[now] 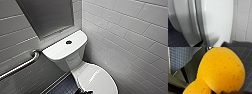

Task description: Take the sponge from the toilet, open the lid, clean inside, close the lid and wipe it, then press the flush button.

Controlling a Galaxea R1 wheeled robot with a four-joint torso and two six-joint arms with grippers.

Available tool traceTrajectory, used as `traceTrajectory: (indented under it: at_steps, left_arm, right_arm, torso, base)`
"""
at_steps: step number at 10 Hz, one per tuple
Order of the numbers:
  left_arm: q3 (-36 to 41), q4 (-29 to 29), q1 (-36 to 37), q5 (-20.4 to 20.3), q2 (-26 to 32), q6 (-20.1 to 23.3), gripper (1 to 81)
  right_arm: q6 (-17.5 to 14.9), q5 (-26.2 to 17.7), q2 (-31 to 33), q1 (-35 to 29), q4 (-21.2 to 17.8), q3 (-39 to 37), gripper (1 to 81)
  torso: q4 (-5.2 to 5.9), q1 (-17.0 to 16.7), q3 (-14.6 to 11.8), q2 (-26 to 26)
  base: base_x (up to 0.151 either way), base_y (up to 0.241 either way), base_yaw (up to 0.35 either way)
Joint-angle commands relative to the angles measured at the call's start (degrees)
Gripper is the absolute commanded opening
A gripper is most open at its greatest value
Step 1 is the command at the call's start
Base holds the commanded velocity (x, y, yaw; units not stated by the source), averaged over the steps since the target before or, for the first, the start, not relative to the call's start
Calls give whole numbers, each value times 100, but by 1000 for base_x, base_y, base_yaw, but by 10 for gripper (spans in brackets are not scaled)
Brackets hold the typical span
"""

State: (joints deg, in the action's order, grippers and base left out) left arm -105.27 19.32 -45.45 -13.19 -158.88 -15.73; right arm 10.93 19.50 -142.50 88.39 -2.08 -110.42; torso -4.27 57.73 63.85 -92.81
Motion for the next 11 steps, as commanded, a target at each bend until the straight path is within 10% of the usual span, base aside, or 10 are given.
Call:
traceTrajectory:
  at_steps: [1,11]
  left_arm:
    - [199,-130,646,168,-135,26,811]
    - [129,-113,1227,168,-461,-106,811]
  right_arm:
    - [-4,-404,184,52,59,39,10]
    - [14,-395,122,25,41,48,10]
  torso:
    - [0,0,0,0]
    - [0,0,0,0]
  base:
    - [0,0,0]
    - [0,0,0]
